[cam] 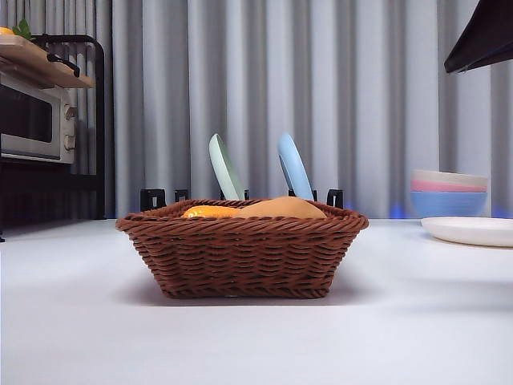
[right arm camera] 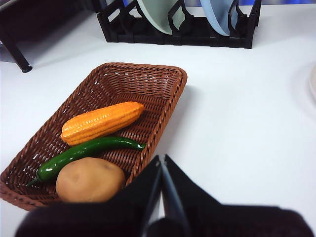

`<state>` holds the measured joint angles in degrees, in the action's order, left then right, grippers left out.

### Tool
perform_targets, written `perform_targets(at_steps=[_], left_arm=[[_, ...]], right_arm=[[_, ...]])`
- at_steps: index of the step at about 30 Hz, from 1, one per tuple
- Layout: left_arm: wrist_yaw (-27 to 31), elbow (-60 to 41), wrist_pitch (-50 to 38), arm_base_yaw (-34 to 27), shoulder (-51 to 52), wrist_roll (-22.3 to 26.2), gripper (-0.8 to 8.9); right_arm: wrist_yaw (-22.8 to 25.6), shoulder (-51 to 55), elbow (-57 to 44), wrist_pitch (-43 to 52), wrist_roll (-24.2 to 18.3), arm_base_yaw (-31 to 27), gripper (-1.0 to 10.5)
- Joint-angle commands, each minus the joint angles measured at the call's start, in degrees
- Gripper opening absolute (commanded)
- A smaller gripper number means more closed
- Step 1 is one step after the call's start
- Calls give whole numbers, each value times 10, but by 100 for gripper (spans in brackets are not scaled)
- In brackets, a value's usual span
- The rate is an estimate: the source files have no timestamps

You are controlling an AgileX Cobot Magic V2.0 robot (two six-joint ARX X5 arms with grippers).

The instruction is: Pick up the basket,pick up the corn from the table,pick up the potato from the table,pick up the cucumber from the table,put all items into the basket

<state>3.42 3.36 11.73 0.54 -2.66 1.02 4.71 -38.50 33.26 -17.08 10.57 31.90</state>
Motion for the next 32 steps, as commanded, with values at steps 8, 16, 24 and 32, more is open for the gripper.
perform_targets(at_steps=[8, 16, 24, 32], left_arm=[[-53, -31, -10, -14, 25, -22, -1], [-49, -30, -10, -14, 25, -27, -1], [-49, -30, -10, -14, 25, -27, 0], [-50, -30, -10, -14, 25, -27, -1]], right_arm=[[2, 0, -3, 2, 5, 0, 2], [2, 0, -3, 2, 5, 0, 2], [2, 0, -3, 2, 5, 0, 2], [2, 0, -3, 2, 5, 0, 2]])
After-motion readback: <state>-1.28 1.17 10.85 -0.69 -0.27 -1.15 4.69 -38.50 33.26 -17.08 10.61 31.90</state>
